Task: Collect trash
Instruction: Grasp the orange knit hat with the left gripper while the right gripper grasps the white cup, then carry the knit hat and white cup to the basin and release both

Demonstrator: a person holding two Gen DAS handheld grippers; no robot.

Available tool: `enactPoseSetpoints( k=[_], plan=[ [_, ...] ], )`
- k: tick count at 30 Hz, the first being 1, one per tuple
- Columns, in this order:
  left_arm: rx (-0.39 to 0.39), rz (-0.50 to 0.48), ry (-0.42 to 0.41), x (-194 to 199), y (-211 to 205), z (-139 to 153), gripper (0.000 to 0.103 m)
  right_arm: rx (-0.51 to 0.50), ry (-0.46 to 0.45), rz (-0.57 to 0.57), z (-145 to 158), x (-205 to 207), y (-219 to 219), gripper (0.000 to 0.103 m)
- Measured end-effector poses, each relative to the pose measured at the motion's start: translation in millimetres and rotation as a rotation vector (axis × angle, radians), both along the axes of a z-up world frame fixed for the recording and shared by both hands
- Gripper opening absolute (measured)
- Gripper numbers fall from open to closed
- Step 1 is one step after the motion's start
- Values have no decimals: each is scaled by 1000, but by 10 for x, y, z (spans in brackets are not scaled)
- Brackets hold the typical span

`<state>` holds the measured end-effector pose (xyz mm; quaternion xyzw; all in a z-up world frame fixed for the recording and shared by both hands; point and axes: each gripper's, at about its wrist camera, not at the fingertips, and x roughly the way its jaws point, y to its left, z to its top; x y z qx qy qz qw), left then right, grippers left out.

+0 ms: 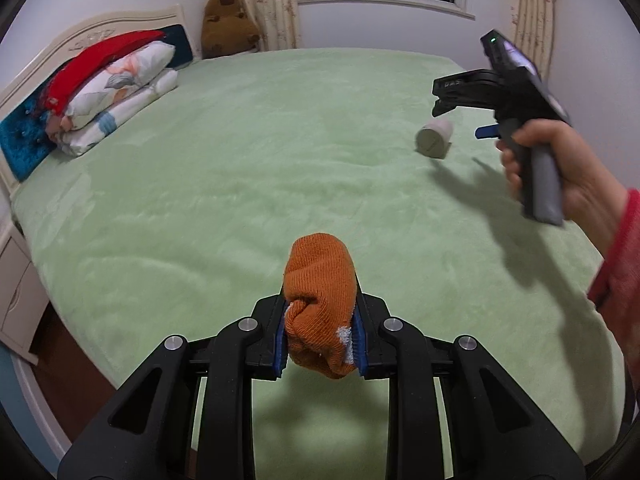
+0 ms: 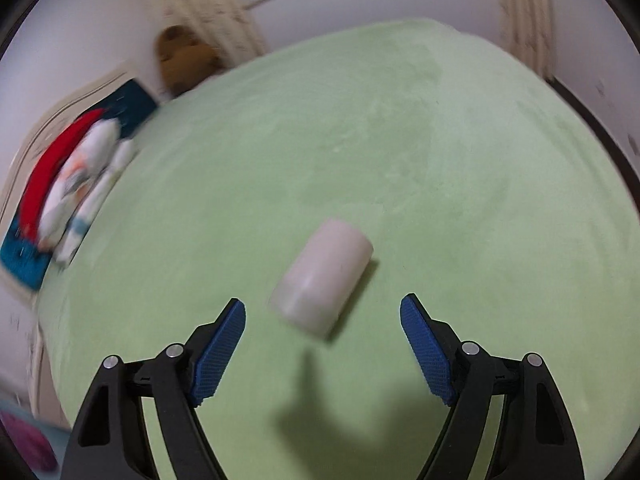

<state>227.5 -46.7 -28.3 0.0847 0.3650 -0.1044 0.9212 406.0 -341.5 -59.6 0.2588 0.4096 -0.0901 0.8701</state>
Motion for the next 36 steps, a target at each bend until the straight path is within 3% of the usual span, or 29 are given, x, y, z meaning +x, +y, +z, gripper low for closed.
enactPoseSetpoints(
  k=[4, 6, 7, 8, 10, 14, 20, 29, 36],
  plan=[
    [-8, 32, 14, 49, 98, -27, 24, 60, 33, -37, -163, 240, -15, 75],
    [-4, 48, 9, 59, 127, -31, 24, 60, 84, -54, -264, 333, 1, 67],
    [-10, 49, 11, 63, 140, -32, 24, 56, 108, -58, -317, 356, 16, 58],
    [-10, 51, 11, 59, 140, -32, 24, 46, 104, -58, -328, 363, 38, 57],
    [-10, 49, 9, 57, 142, -33, 24, -20, 94, -24, -299, 358, 117, 57],
    [-13, 42, 9, 28, 132, -30, 24, -37, 66, -14, -197, 264, 125, 55],
    [-22, 28, 1, -81, 138, 53, 24, -146, 6, 31, 109, -25, 198, 54],
    [-47, 16, -31, -460, 110, 271, 24, -337, -119, 155, 682, -1073, 384, 54],
    [-61, 16, -40, -871, 147, 366, 24, -369, -212, 281, 912, -2445, 504, 54]
  ],
)
